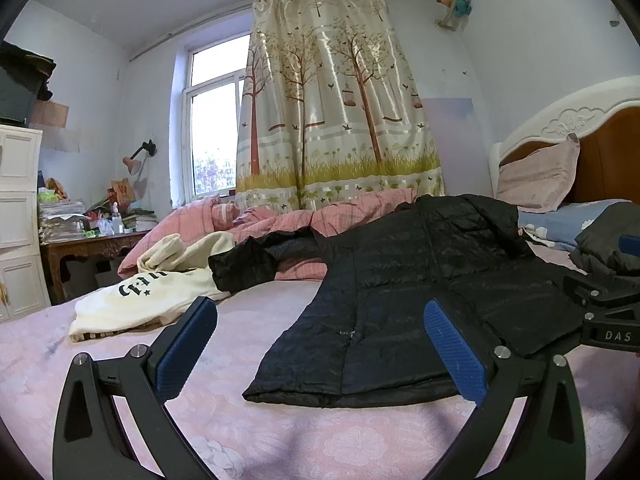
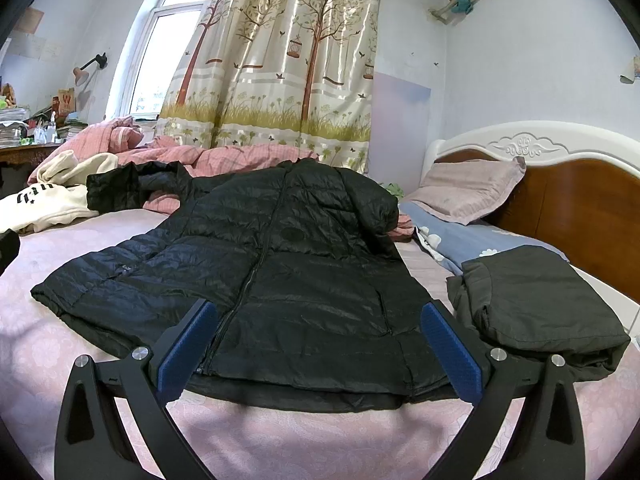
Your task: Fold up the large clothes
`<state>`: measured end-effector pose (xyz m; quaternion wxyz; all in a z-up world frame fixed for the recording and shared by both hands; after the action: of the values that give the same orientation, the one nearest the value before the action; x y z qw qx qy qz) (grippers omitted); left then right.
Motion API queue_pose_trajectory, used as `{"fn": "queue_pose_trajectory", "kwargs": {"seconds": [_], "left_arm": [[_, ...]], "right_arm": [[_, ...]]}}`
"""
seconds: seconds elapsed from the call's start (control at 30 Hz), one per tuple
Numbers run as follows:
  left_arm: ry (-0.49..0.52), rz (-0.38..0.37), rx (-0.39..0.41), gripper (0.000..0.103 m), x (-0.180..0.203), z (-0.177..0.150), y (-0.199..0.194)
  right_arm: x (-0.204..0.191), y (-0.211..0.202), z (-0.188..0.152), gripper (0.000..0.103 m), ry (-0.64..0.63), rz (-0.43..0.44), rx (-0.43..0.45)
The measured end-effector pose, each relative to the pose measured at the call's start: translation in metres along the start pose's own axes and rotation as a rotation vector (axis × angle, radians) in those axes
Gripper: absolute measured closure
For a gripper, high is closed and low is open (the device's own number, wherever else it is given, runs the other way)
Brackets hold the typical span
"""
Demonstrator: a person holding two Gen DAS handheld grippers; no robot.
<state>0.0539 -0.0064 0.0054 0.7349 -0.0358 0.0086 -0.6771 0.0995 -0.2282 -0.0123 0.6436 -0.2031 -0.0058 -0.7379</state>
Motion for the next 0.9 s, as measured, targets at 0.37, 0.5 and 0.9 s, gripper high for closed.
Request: {"fn": "queue_pose_trajectory", "kwargs": {"seconds": [0.37,0.5,0.9], "left_arm": [[-0.011,-0.007,0.000,0.000,-0.002,-0.001,0.000],[-0.041,-0.006,-0.020,0.000,-0.009,-0.003,0.005],[0.007,-0.007,-0.025,0.000,-0.001,-0.006,0.000]], "right_arm": [[0.000,0.000,0.001,0.000,0.001,0.000,0.000],[0.000,0.000,0.001,0.000,0.001,0.000,-0.001],[0.002,0.001,0.001,0.000,0.010,0.001,-0.006]]}}
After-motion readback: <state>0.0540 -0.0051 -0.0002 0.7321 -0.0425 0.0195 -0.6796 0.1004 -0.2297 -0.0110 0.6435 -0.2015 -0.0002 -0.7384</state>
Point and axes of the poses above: each gripper's, at about its wrist camera, not at the fingertips, and y roughly the way its jaws point, x to its right, z to its top, the point moved 8 cm from there along y, roughly the way its jaws point, and after that the axes turned 9 degrees about -y, right-handed, at the moved point
